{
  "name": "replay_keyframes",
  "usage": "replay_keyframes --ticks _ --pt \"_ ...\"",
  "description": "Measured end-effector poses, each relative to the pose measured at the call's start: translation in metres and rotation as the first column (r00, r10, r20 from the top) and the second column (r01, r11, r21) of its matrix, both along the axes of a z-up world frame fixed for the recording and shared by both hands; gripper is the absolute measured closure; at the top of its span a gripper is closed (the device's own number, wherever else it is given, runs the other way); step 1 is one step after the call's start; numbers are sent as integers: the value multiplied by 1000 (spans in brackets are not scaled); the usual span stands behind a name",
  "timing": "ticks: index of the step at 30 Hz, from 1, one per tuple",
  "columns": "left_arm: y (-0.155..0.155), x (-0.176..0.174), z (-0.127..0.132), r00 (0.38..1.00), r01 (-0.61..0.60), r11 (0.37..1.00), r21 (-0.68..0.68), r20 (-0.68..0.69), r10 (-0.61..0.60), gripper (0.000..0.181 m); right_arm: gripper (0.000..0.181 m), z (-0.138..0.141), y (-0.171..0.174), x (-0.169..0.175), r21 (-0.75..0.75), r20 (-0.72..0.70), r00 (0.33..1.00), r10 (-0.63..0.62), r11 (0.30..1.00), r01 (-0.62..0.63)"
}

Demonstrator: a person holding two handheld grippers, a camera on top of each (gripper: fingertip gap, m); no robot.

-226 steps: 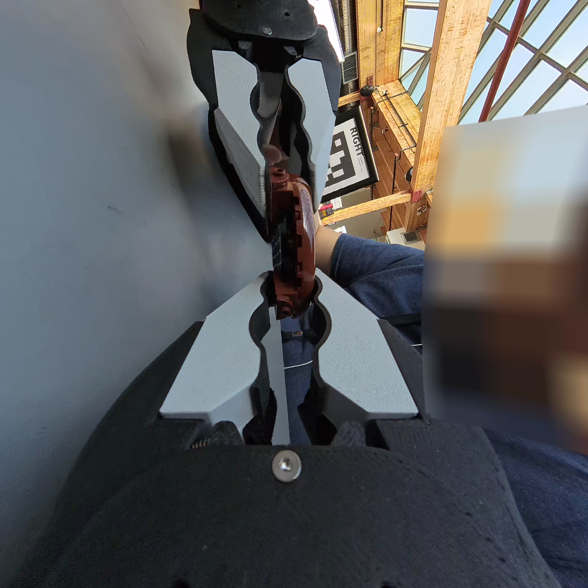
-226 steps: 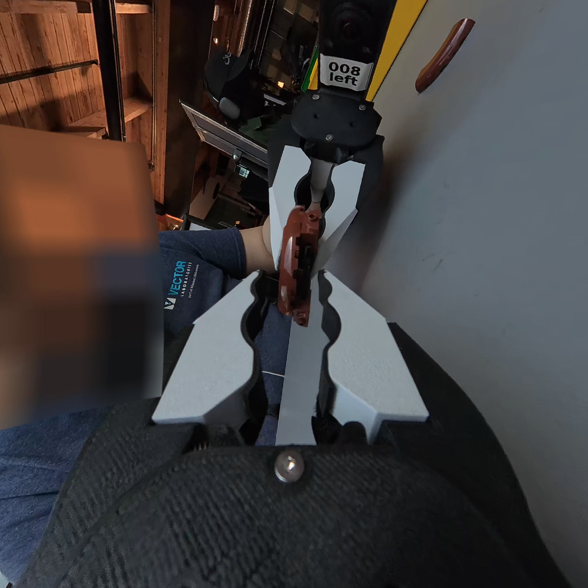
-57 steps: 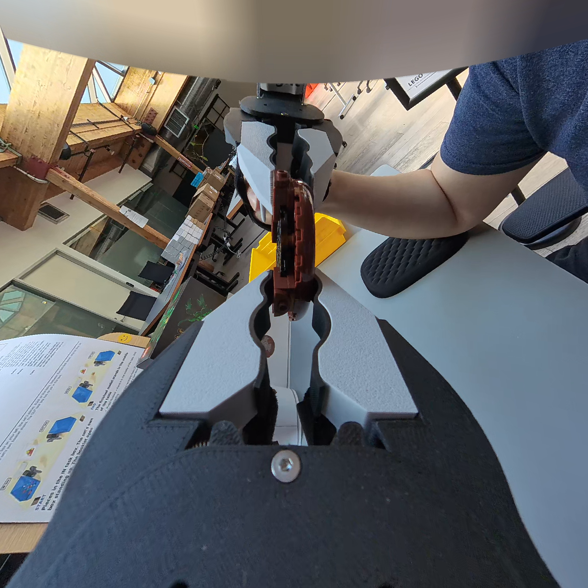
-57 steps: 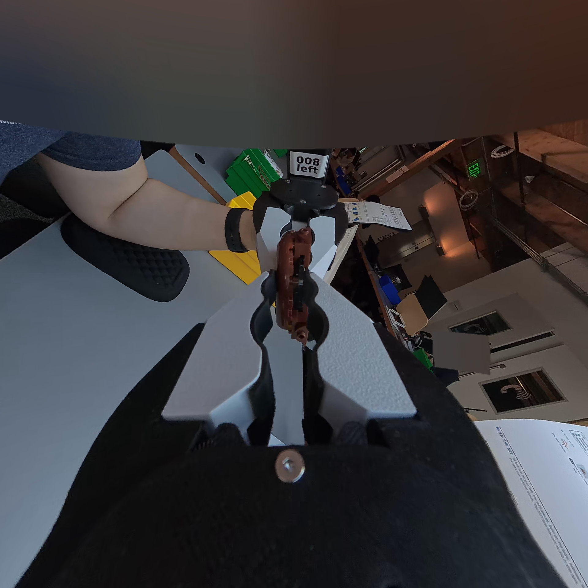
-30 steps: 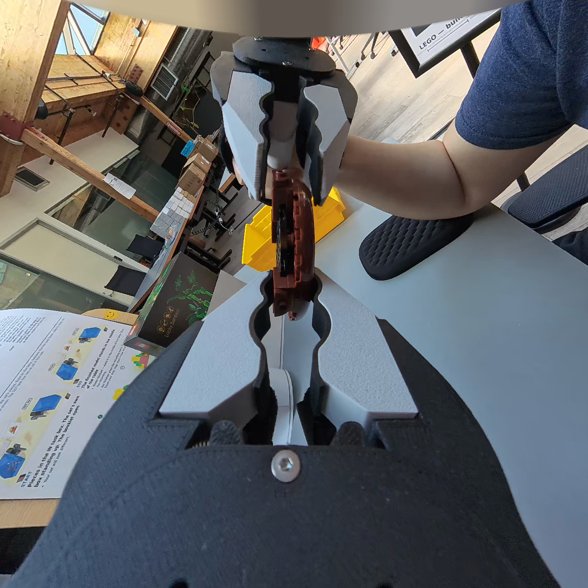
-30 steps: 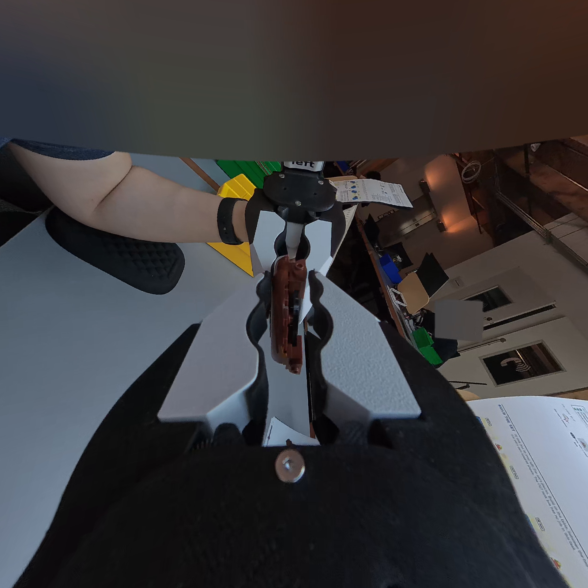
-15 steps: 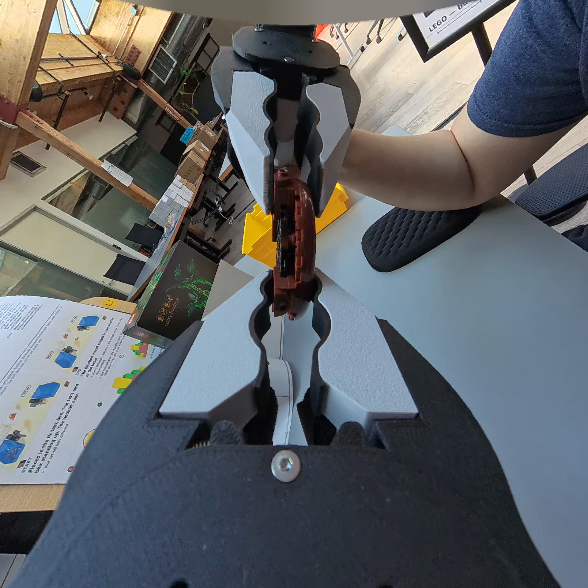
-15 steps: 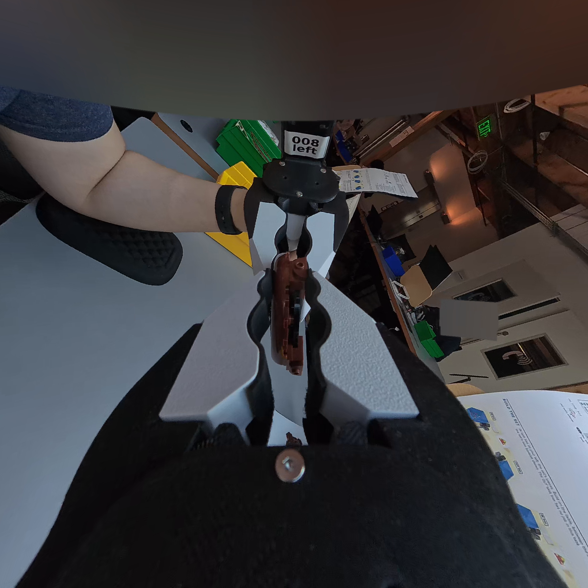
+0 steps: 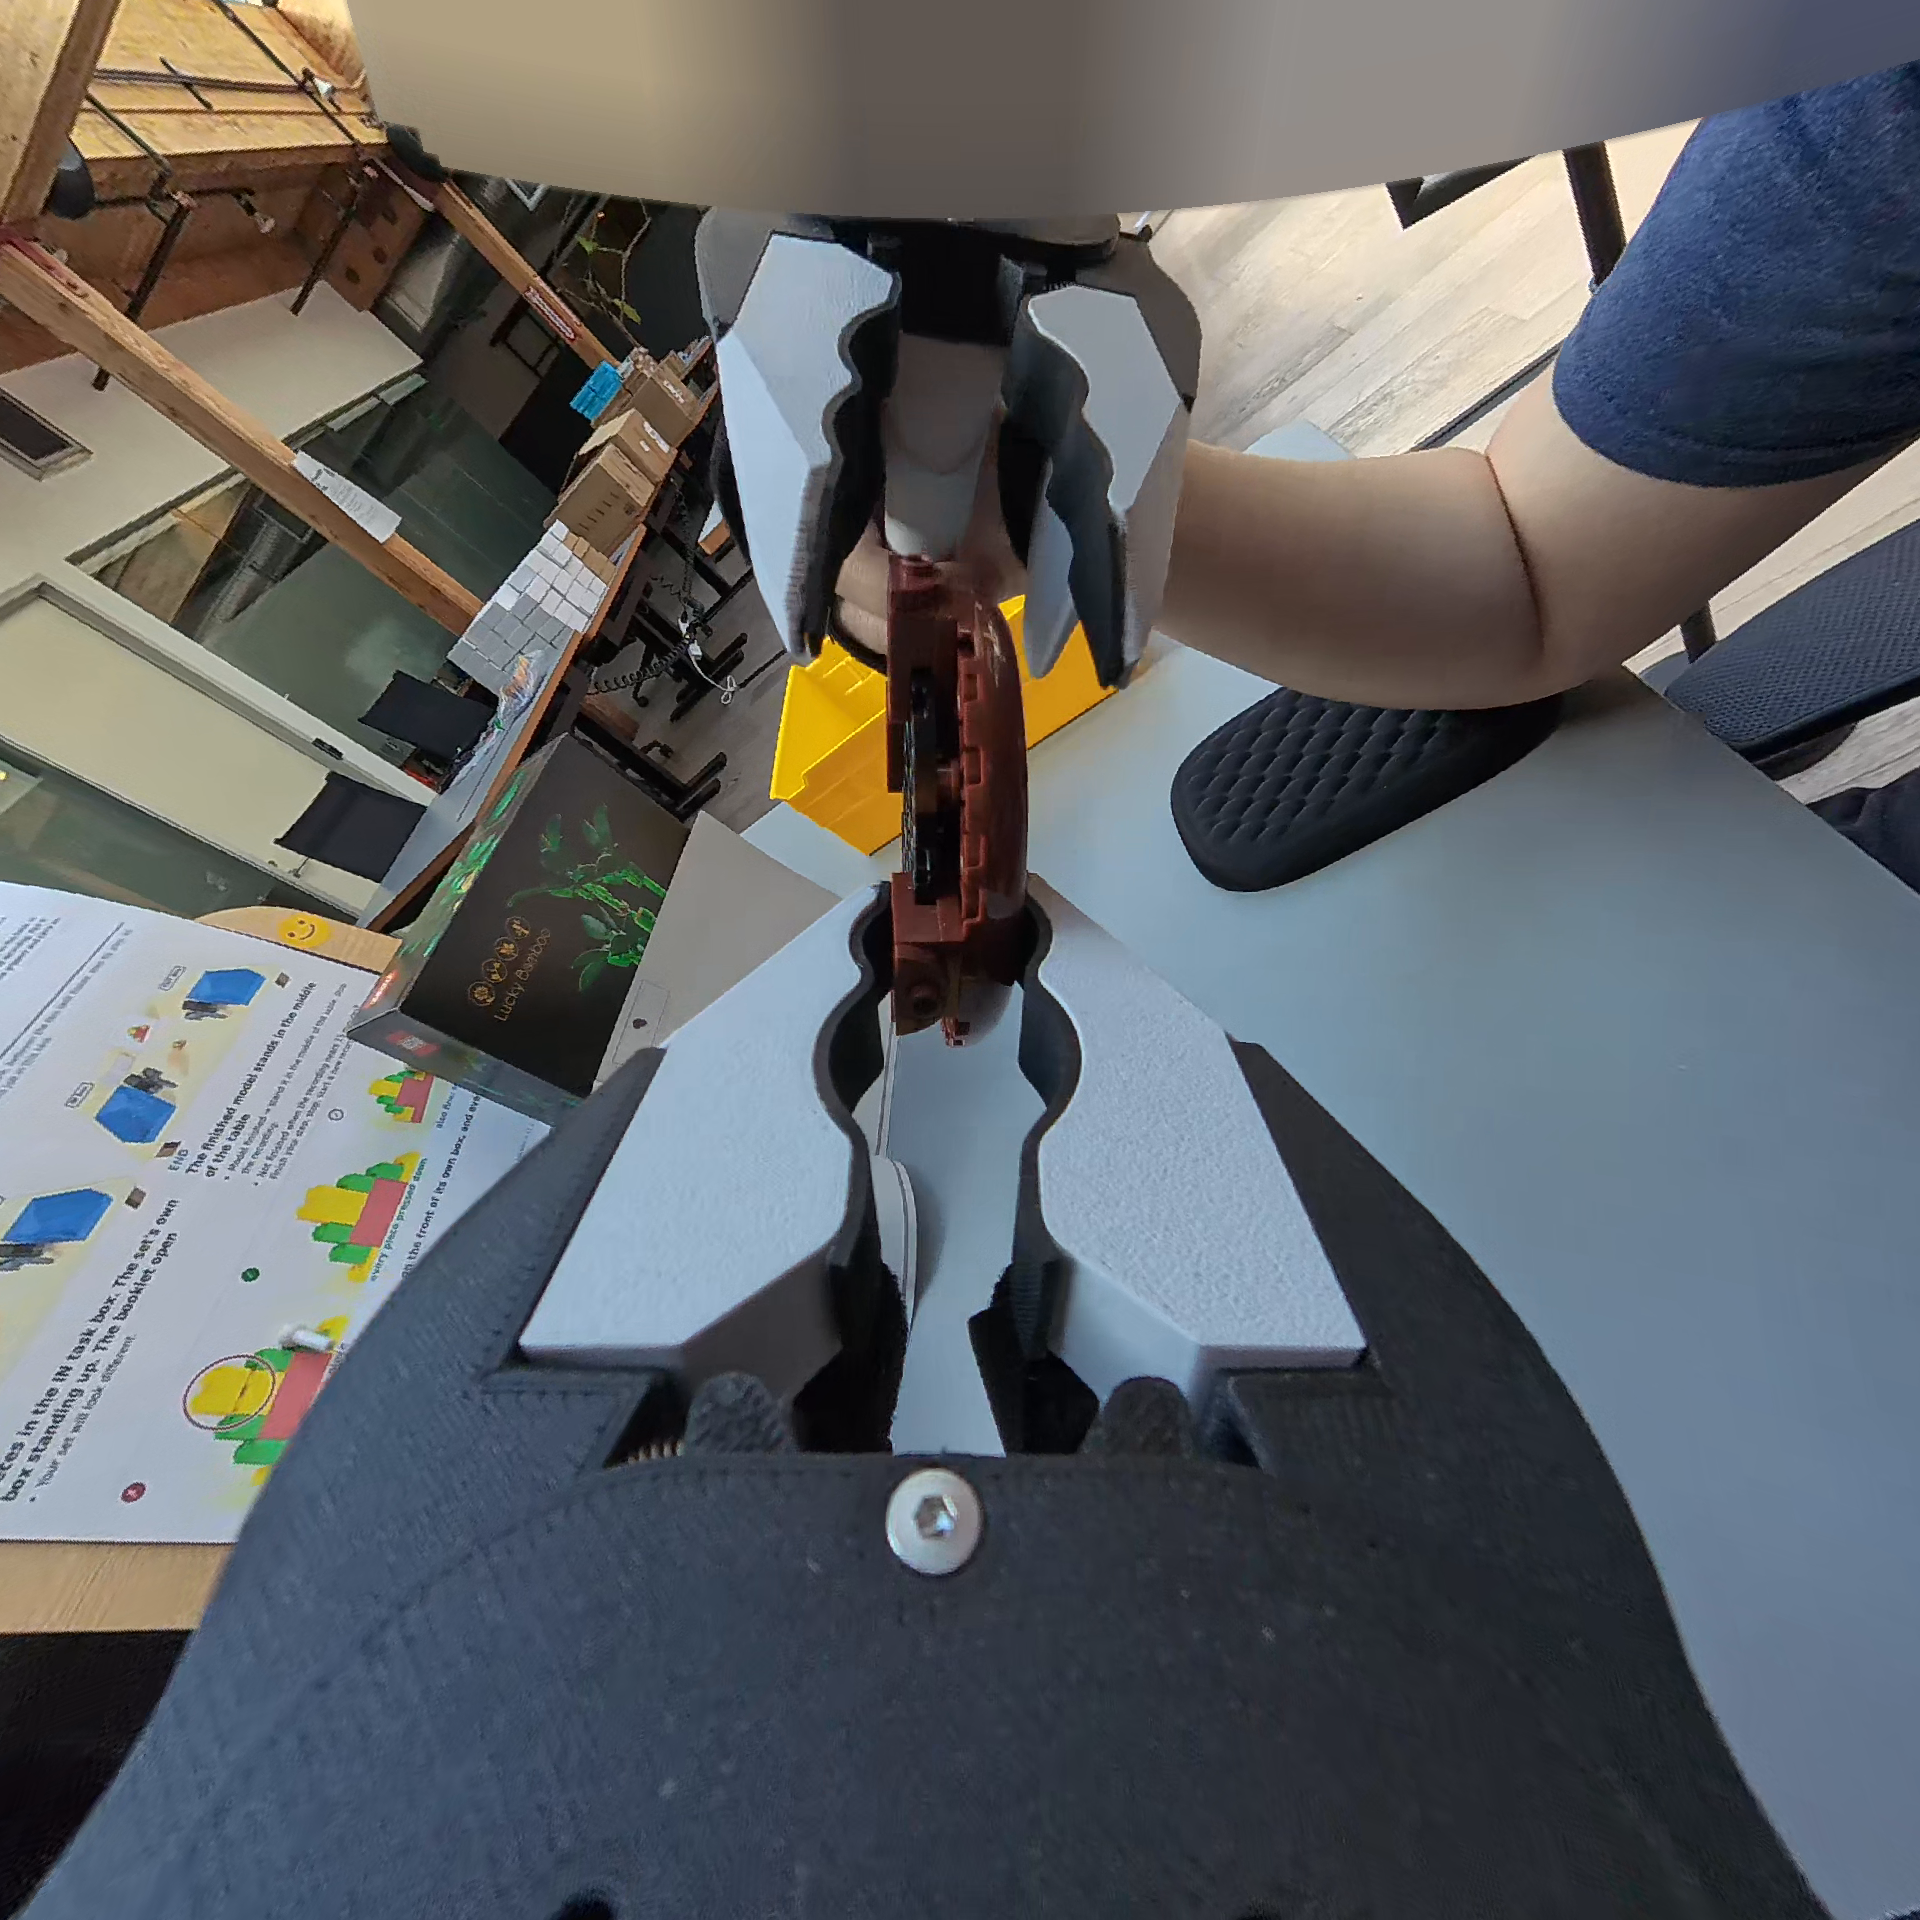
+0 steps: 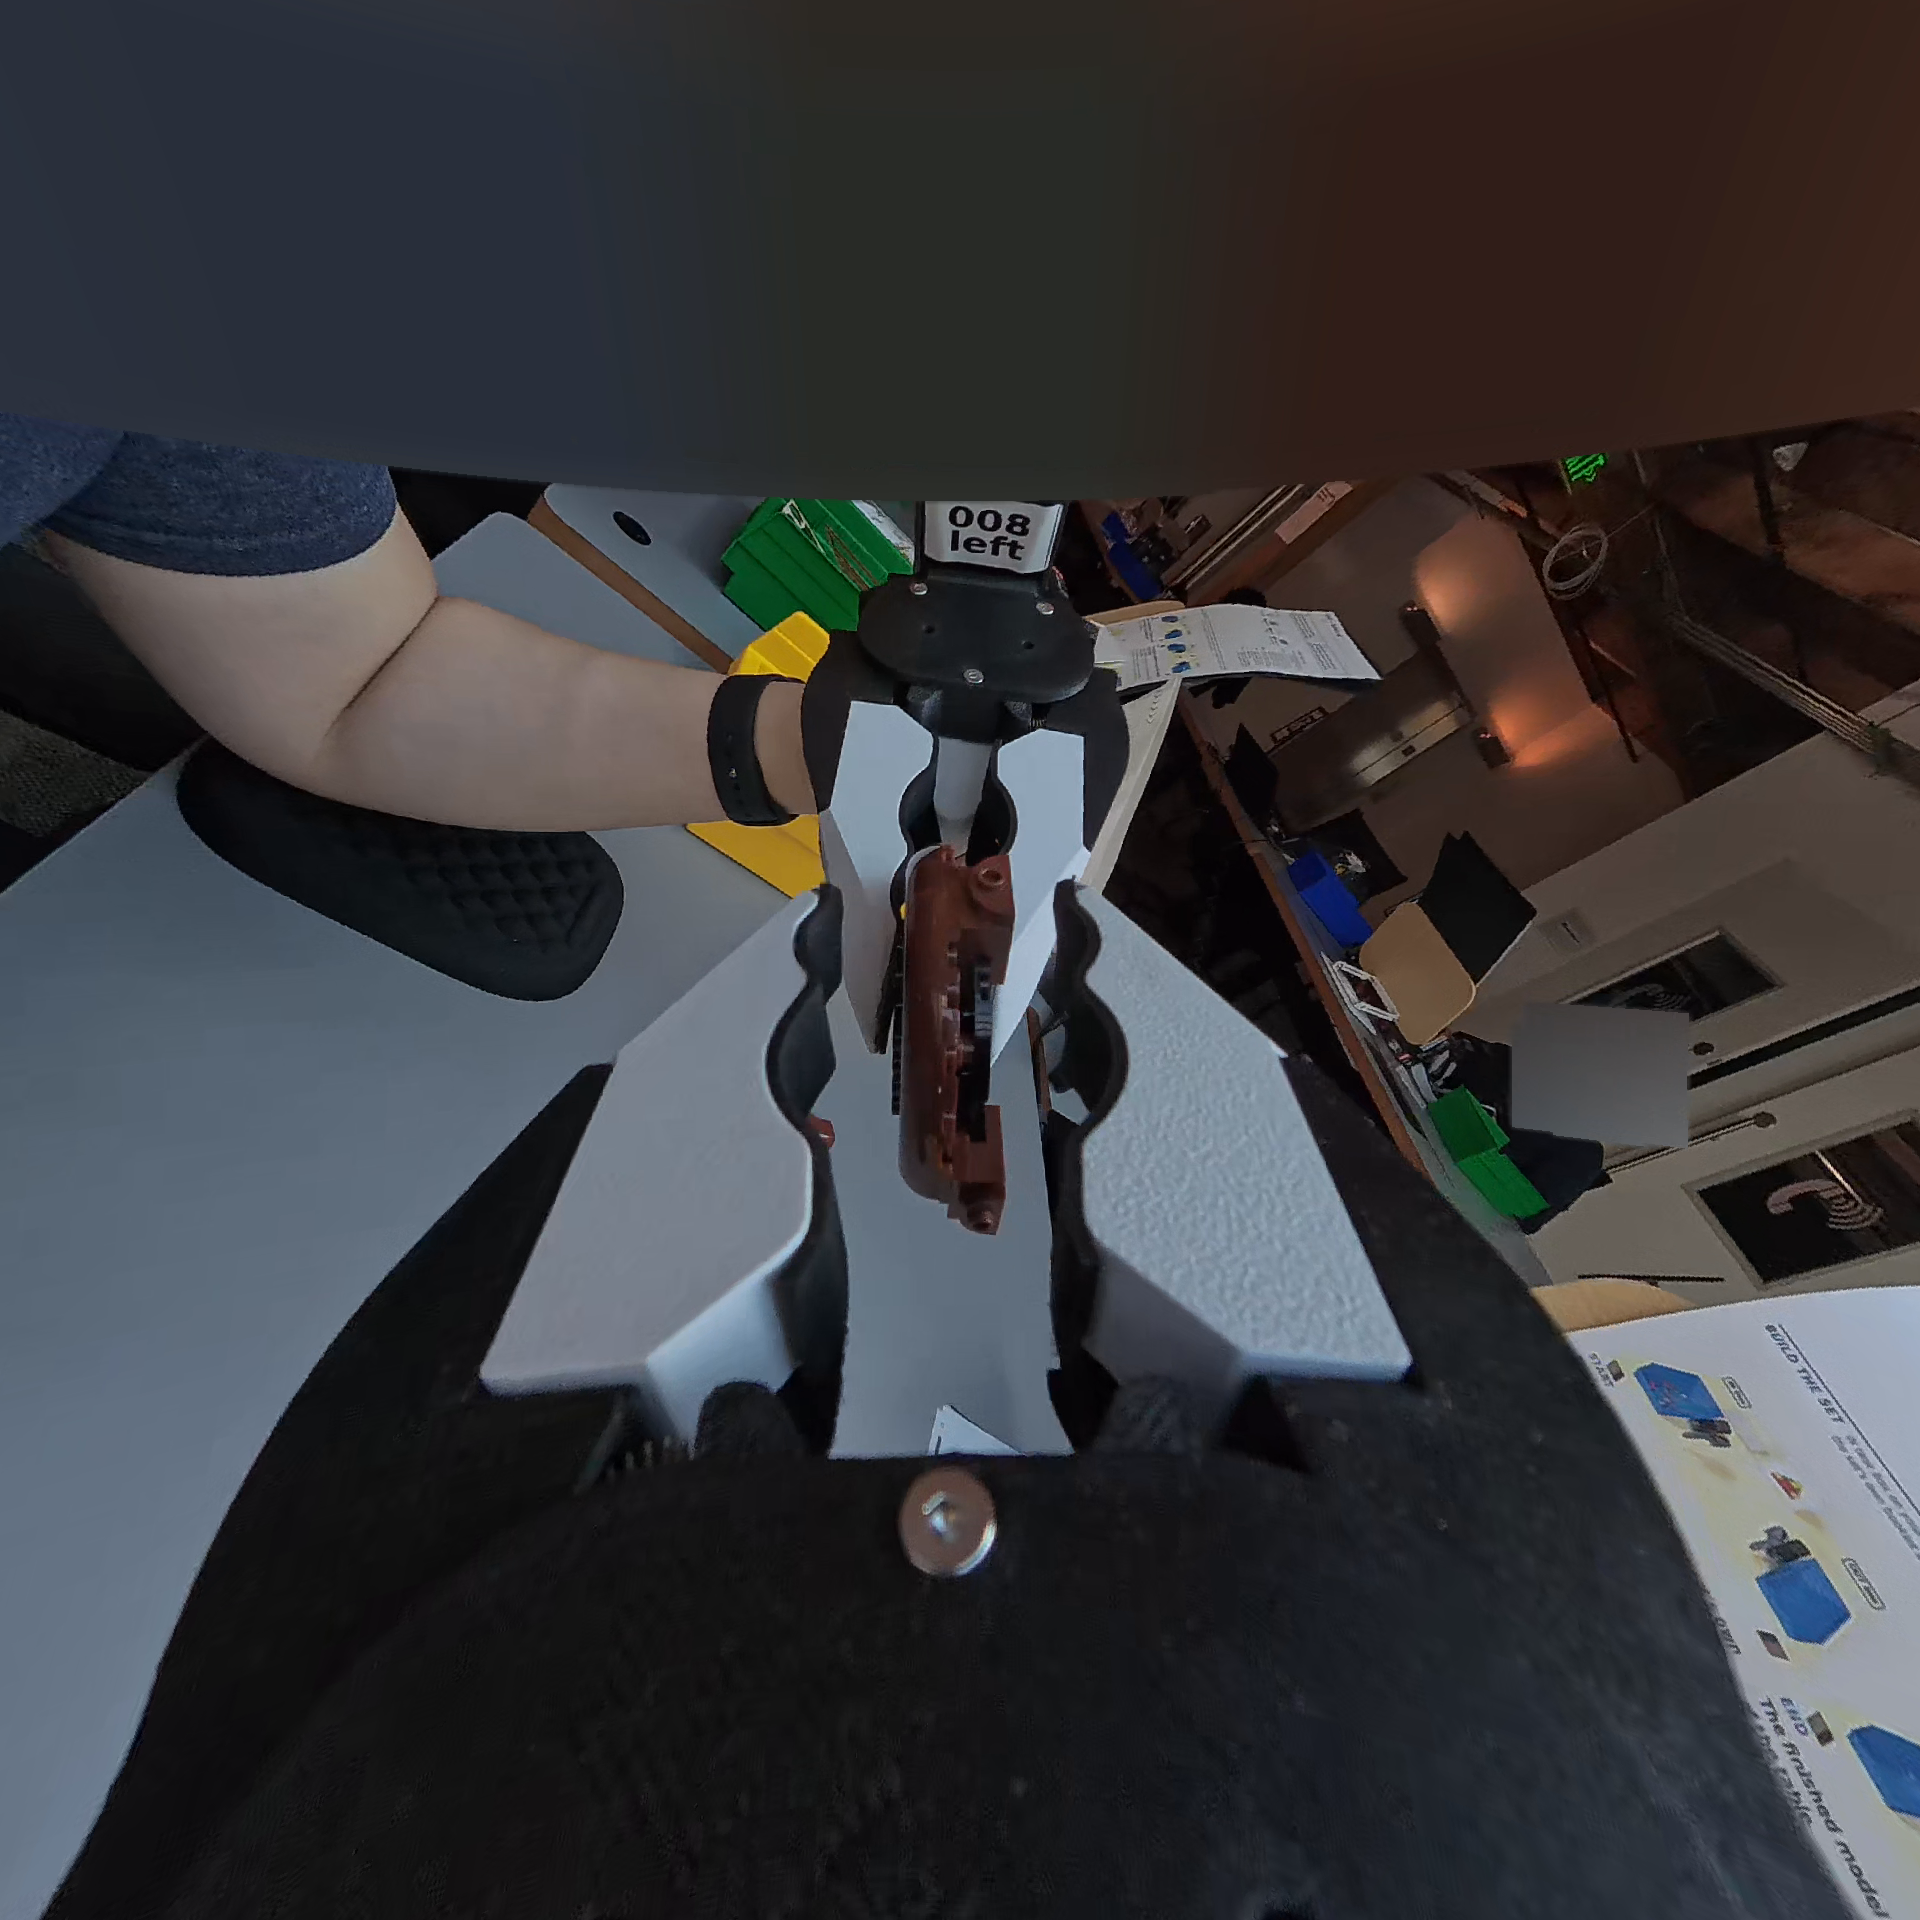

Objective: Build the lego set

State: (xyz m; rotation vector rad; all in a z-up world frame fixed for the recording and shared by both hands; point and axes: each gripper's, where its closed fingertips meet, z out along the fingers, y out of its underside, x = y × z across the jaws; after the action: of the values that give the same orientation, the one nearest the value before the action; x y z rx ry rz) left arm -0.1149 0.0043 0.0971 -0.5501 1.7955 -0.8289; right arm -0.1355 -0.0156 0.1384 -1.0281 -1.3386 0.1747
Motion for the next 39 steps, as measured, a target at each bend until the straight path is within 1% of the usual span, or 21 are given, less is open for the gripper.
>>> replay_keyframes --ticks 2,4,8,10,15,18,26,31,34,35,36,39 --pt "0 1 -1 1000 0 1000 -2 -4 0 162 147 1 -1 2 -8 -12 1000 10 1000 -11" --pt "1 1 -2 1000 -5 1000 14 -4 5 162 154 1 3 4 10 -3 1000 -13 1000 13" --pt "-2 1 -3 1000 0 999 34 0 0 163 157 -8 4 -1 21 52 998 -29 999 28" --pt "-3 1 -3 1000 5 999 37 1 -5 162 161 -8 3 -3 38 61 998 -28 999 26" --pt "-6 0 -4 1000 19 999 48 -3 -19 162 162 -8 -3 -4 24 55 998 13 1000 -14" --pt "-5 0 -6 1000 13 998 55 -5 -13 162 162 -10 -2 -3 5 61 998 9 1000 -9" --pt "-2 1 -8 1000 2 998 68 -12 -1 162 162 -12 1 -3 17 86 996 -15 1000 14" --pt "-1 0 -9 1000 -3 998 62 -17 4 162 161 -13 2 -2 -66 46 999 18 998 -14" --pt "1 0 -9 1000 -12 998 59 -18 13 162 156 -15 6 2 -34 64 998 -13 999 16" --pt "1 0 -8 1000 -7 999 52 -13 8 162 156 -14 6 2 -36 59 998 -13 999 15" --pt "0 0 -7 1000 -2 999 46 -10 2 162 161 -13 5 1 -38 54 999 -3 999 5" --pt "-1 -1 -5 1000 3 999 43 -3 -3 162 162 -12 4 0 -25 50 999 1 1000 0"
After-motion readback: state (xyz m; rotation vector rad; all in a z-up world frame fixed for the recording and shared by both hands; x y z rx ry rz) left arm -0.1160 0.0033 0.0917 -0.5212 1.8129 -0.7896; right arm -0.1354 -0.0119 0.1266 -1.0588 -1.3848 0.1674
